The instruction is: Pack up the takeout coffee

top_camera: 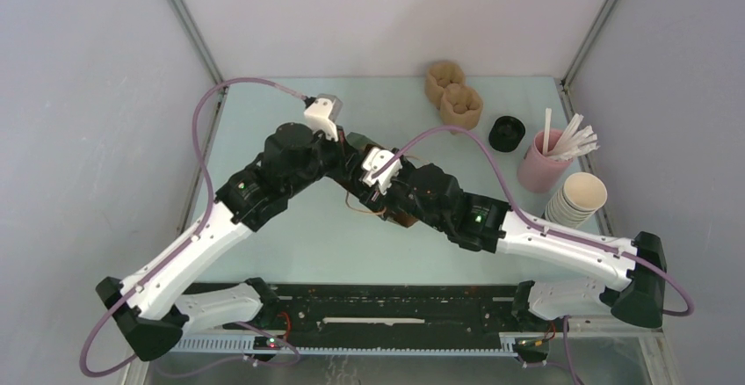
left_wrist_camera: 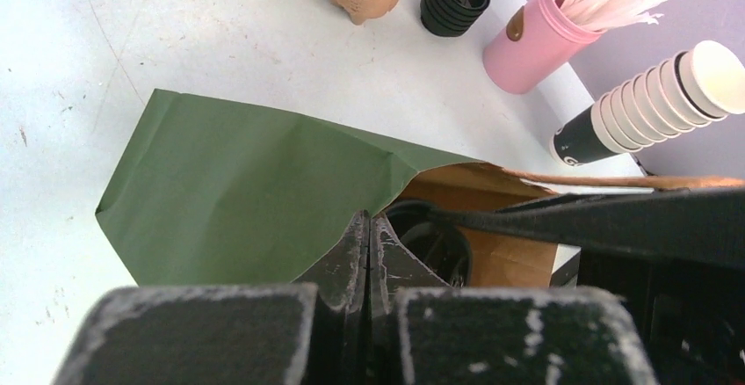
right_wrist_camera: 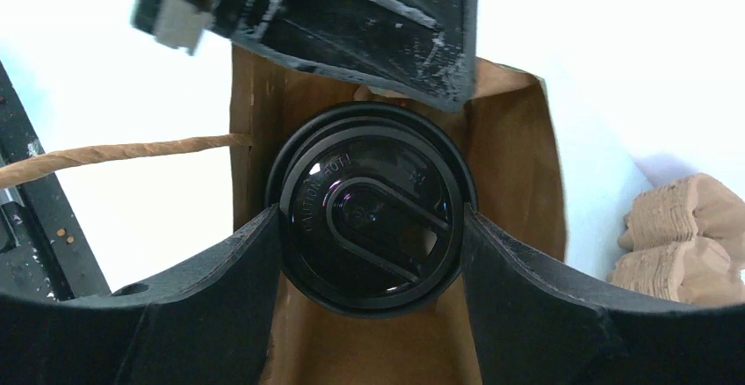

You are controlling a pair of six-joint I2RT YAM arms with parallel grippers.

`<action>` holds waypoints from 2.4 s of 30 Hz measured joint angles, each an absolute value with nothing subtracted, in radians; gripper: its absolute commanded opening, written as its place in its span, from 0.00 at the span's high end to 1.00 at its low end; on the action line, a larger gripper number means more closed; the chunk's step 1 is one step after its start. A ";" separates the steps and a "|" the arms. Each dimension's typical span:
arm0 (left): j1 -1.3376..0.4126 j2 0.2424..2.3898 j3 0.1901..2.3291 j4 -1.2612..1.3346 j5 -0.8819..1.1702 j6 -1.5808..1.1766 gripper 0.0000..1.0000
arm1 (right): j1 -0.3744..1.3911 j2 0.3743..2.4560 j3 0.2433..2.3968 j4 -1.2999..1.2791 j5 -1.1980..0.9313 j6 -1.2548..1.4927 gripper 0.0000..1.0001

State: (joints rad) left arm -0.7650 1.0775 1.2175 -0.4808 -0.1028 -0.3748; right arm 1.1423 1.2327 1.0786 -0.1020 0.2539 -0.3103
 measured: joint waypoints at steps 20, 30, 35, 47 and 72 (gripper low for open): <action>-0.764 0.991 1.066 -0.262 -0.074 -0.401 1.00 | 1.260 1.259 1.078 -0.104 0.367 -0.331 0.80; -0.764 0.966 1.042 -0.249 -0.065 -0.402 1.00 | 1.255 1.259 1.079 -0.118 0.467 -0.333 0.82; -0.764 0.941 1.028 -0.252 -0.068 -0.401 1.00 | 1.245 1.259 1.078 -0.143 0.493 -0.316 0.83; -0.764 0.932 1.026 -0.258 -0.077 -0.394 1.00 | 1.175 1.253 1.041 -0.171 0.442 -0.243 0.84; -0.756 0.942 1.027 -0.294 -0.074 -0.387 1.00 | 1.083 1.297 1.136 -0.110 0.317 -0.205 0.85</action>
State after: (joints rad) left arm -0.7563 0.9421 1.0267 -0.2939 -0.0742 -0.3870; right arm 1.0832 1.2972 1.1362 -0.1104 0.3168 -0.2047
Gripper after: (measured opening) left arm 0.005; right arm 0.753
